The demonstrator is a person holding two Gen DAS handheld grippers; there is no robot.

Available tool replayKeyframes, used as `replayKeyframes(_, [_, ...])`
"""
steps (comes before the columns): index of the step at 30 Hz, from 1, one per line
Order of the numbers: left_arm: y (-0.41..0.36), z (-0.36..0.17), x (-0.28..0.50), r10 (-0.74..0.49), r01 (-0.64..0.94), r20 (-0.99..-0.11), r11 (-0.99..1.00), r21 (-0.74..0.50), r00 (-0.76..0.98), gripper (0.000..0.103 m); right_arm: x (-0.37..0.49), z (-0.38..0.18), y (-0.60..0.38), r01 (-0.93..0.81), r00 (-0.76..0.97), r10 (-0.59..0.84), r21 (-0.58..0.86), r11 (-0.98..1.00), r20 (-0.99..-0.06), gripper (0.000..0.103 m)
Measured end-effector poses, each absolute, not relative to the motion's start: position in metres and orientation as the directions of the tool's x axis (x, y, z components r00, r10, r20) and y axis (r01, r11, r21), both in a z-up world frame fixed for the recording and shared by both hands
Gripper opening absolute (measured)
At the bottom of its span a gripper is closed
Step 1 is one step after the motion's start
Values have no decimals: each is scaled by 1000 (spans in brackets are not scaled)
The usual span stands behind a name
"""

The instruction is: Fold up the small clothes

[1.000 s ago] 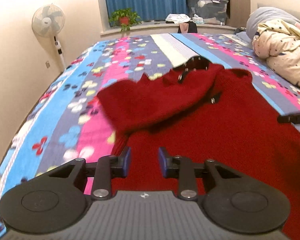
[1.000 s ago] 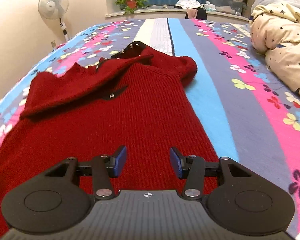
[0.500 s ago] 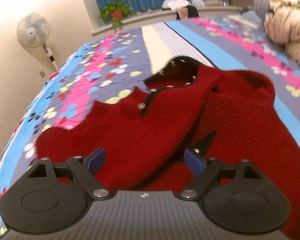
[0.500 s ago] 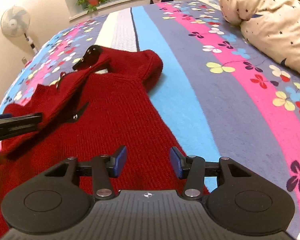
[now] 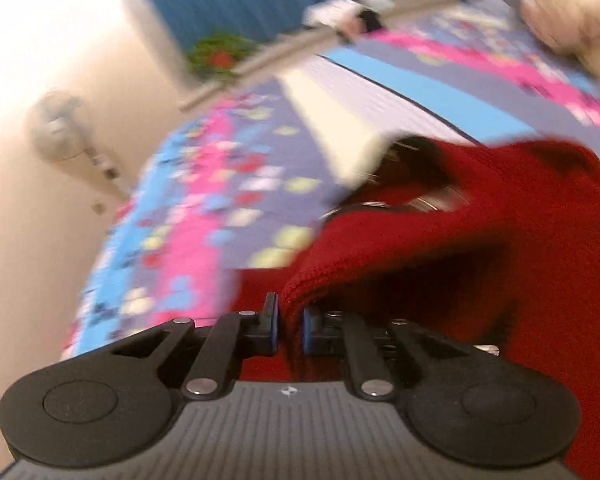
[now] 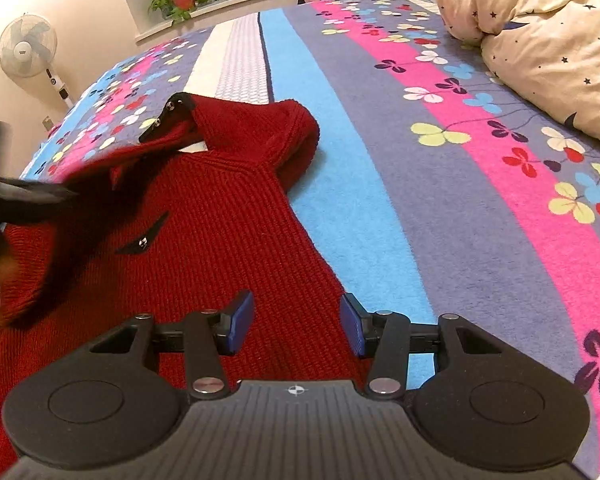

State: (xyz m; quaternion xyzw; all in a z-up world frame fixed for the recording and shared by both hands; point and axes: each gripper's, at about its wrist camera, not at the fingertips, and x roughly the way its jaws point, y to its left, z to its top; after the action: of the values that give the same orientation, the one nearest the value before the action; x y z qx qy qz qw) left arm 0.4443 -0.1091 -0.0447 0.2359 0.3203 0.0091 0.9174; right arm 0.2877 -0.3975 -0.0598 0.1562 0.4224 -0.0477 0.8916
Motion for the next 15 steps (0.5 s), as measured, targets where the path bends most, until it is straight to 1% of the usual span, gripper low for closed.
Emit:
replayKeyframes(3, [-19,-10,440,261,-33,-553,921,387,791,12,287,-59,-395,209,639,56,243,947,-767,50])
replayKeyframes(6, [94,13,428,421,-264,-523,899,350,741,12,286,-57,-392,202,641,64,249,947,-765,50])
replayKeyframes(8, [171,22,413,552,-442,-505,834,331,664,14,285,-55,-390,197,642,67,249,948,-763,50])
replayKeyframes(9, [208,25,403,612,-531,-509,787,315,606,20,285,-55,-390,194,643,69,249,949,-763,50])
replayKeyframes(10, [246,24,391,652,-619,-540,735,276,533,27,285,-55,-389,191,643,71,249,949,-763,50])
replayKeyframes(11, [280,21,376,653,-692,-595,690,212,469,46,285,-55,-388,189,642,72,249,950,-763,50])
replayKeyframes(12, [310,15,356,625,-755,-655,644,124,425,50,285,-56,-387,186,640,73,247,951,-765,50])
replayKeyframes(13, [326,10,338,617,-792,-677,604,82,401,49,285,-56,-386,183,639,74,244,952,-766,50])
replayKeyframes(14, [332,6,326,633,-806,-676,584,96,378,49,286,-57,-385,181,637,73,241,953,-767,50])
replayKeyframes(15, [332,1,315,647,-801,-667,585,125,369,51,286,-58,-385,180,635,73,239,954,-769,50])
